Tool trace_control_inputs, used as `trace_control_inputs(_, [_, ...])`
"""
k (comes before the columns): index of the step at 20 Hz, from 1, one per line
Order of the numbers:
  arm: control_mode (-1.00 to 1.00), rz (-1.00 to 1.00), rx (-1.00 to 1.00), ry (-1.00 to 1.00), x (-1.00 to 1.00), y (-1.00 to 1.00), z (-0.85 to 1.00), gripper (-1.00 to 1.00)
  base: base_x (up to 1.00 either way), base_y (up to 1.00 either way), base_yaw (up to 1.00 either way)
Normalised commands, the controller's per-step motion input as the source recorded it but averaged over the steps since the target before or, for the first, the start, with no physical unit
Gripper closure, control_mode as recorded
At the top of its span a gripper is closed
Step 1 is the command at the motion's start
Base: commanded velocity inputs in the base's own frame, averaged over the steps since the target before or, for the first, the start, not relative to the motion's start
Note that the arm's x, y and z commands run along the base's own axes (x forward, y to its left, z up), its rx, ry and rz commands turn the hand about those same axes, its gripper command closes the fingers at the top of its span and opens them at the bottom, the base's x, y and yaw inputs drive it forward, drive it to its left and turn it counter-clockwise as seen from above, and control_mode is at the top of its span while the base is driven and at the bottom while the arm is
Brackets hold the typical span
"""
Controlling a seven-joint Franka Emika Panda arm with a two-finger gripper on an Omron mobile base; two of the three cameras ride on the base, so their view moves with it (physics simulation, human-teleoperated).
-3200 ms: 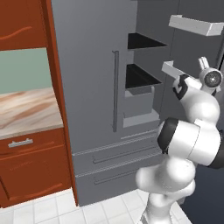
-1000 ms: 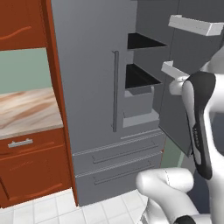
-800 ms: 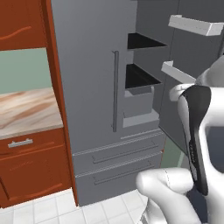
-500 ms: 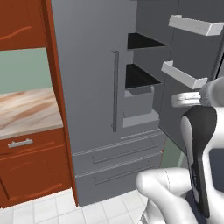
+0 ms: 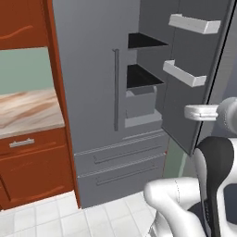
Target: Place one of the steaks on the plate and the other in the bowl. Then place the bowl in the fridge.
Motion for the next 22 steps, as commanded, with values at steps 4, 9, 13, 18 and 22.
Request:
trace_control_inputs(4, [1.00, 0.00, 0.00, 0.00, 0.00, 0.00, 0.00, -1.00, -0.99, 0.00, 0.04])
trace_control_inputs(9, [1.00, 0.00, 0.00, 0.00, 0.00, 0.00, 0.00, -1.00, -1.00, 0.07, 0.01])
trace_control_inputs(13, [1.00, 0.00, 0.00, 0.00, 0.00, 0.00, 0.00, -1.00, -1.00, 0.03, 0.00])
trace_control_inputs(18, [1.00, 0.00, 0.00, 0.00, 0.00, 0.00, 0.00, -1.00, -1.00, 0.00, 0.00])
trace_control_inputs(22, [1.00, 0.00, 0.00, 0.00, 0.00, 0.00, 0.00, -1.00, -1.00, 0.00, 0.00])
